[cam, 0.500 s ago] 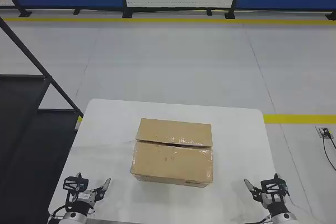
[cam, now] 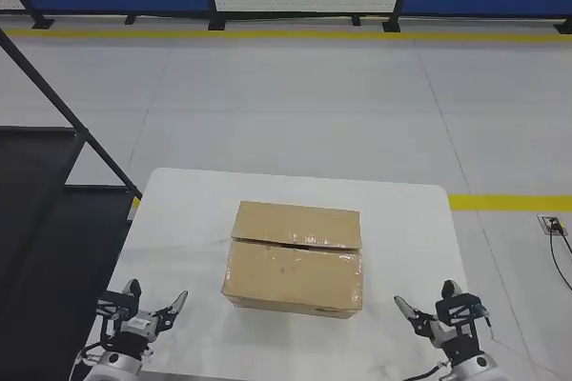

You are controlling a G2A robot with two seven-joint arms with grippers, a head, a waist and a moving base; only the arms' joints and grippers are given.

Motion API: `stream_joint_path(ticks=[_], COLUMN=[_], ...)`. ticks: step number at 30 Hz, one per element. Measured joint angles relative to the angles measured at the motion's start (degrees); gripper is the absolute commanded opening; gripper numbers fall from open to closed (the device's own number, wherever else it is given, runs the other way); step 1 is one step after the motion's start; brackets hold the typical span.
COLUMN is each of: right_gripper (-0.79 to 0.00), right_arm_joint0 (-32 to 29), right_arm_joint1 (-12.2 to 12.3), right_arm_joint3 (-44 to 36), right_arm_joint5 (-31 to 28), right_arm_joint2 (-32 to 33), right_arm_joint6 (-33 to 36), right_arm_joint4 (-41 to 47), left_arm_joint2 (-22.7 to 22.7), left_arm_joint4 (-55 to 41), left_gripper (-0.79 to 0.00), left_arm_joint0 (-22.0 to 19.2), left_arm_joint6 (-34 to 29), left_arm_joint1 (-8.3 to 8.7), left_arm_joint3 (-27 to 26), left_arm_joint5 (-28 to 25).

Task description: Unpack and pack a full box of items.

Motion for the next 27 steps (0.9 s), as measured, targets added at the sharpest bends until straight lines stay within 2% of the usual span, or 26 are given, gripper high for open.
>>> stream_joint_path(ticks=[5,8,14,16,18,19,21,25,27], right_gripper=[0.000,0.000,0.000,0.000,0.000,0.000,0.000,0.000,0.000], right_arm_joint0=[1.6,2.3,2.1,0.1,-1.4,-1.2,1.2,10.7,15.1], right_arm_joint1=[0.2,0.4,0.4,0.5,0.4,0.5,0.6,0.7,0.8], right_arm_joint3=[-7.0,-8.4,-8.4,-9.0,-8.7,-8.0,-6.3,0.4,3.8], right_arm_joint5=[-7.1,-8.3,-8.5,-9.9,-11.4,-12.3,-11.6,-7.4,-6.3], right_arm_joint2=[0.3,0.7,1.0,2.7,3.7,4.2,4.3,1.1,0.1], right_arm_joint6=[10.5,15.8,14.6,13.1,12.3,13.8,17.6,28.1,31.6], right_arm_joint4=[13.0,16.4,15.9,15.5,19.0,23.6,30.8,45.3,49.2], left_arm_joint2=[-3.9,-5.9,-5.8,-5.8,-5.4,-4.9,-4.4,-4.2,-4.3], left_arm_joint4=[-8.3,-10.7,-10.5,-10.5,-11.9,-13.9,-17.7,-23.0,-24.4], left_gripper=[0.000,0.000,0.000,0.000,0.000,0.000,0.000,0.000,0.000], left_arm_joint0=[1.0,2.2,2.2,2.2,1.7,0.9,-0.7,-4.0,-4.8], left_arm_joint6=[0.5,-0.3,-0.3,-0.3,-0.8,-1.5,-3.1,-7.6,-9.2], left_arm_joint1=[0.22,0.49,0.49,0.48,0.37,0.26,0.13,0.24,0.32], left_arm_joint3=[-2.3,-3.1,-3.1,-3.0,-2.6,-2.2,-1.8,-1.0,-0.6], left_arm_joint5=[-7.0,-12.0,-11.8,-11.8,-11.1,-10.6,-10.1,-11.4,-12.5])
